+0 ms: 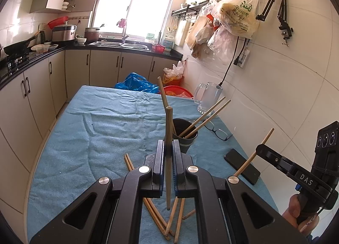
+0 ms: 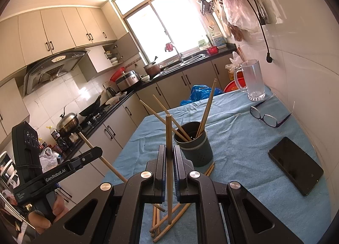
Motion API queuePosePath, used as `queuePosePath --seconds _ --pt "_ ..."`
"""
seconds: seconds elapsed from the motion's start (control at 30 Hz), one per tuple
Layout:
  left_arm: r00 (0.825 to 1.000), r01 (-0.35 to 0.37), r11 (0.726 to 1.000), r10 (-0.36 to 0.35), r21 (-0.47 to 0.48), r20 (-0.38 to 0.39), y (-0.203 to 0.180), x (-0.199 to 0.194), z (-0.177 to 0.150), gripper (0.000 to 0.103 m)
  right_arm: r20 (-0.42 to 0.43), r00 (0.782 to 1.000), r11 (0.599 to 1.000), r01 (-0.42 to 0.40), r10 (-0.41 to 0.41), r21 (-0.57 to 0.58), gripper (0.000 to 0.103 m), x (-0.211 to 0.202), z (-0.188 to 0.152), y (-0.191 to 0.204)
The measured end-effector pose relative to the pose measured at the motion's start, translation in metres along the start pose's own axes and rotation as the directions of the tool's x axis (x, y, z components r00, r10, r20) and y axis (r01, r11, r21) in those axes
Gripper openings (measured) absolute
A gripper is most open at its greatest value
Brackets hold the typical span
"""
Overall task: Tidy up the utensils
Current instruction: 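Carry both upright chopsticks toward the black cup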
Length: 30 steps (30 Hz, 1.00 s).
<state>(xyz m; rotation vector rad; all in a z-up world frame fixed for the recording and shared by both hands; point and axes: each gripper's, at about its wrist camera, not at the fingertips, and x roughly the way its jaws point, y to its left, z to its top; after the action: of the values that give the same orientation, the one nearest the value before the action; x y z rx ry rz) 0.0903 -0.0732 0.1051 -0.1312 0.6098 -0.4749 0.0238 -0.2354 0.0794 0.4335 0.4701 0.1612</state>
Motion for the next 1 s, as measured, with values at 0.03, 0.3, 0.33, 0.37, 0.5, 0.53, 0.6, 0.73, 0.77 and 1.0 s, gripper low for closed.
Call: queuePosePath --seconds 0.03,0.3,0.33,0.37,0.5,0.53,0.6,0.73,0.77,1.0 --pt "1.0 0.001 1.0 -0.001 -0.001 0.0 0.001 0.0 0.0 0.006 0.0 1.0 1.0 0.0 0.0 0.0 0.007 0.0 0.0 0.0" --pt "1.0 0.002 1.0 -0.002 0.006 0.002 -0.003 0.0 0.001 0.006 0.009 1.0 1.0 0.002 -0.002 -0.003 0.007 -0.002 0.004 0.002" --pt "1.0 0.002 1.0 -0.002 0.006 0.002 -0.004 0.0 0.001 0.006 0.011 1.0 1.0 0.002 -0.002 -0.003 0.007 -0.002 0.005 0.002" --pt "1.0 0.001 1.0 -0.001 0.006 0.002 -0.004 0.0 0.001 0.006 0.012 1.0 1.0 0.003 -0.003 -0.005 0.007 -0.002 0.006 0.003" --pt "1.0 0.004 1.0 -0.004 0.012 0.002 -0.007 0.001 0.006 0.006 0.018 1.0 1.0 0.004 -0.004 -0.008 0.007 -0.003 0.009 0.003" --pt "1.0 0.006 1.0 -0.006 0.014 0.002 -0.007 0.001 0.007 0.006 0.02 1.0 1.0 0.005 -0.004 -0.009 0.007 -0.003 0.01 0.004" --pt "1.0 0.008 1.0 -0.008 0.016 0.004 -0.005 0.001 0.01 0.006 0.025 1.0 1.0 0.005 -0.004 -0.008 0.007 -0.004 0.012 0.003" --pt "1.0 0.011 1.0 -0.011 0.023 0.005 -0.007 0.002 0.014 0.006 0.035 0.999 1.0 0.007 -0.007 -0.008 0.007 -0.006 0.015 0.001" --pt "1.0 0.011 1.0 -0.011 0.025 0.006 -0.007 0.002 0.014 0.006 0.036 0.999 1.0 0.008 -0.007 -0.008 0.007 -0.007 0.015 0.001" --pt "1.0 0.011 0.999 -0.012 0.038 0.005 -0.01 0.003 0.018 0.006 0.05 0.999 1.0 0.015 -0.015 -0.011 0.007 -0.009 0.021 0.001"
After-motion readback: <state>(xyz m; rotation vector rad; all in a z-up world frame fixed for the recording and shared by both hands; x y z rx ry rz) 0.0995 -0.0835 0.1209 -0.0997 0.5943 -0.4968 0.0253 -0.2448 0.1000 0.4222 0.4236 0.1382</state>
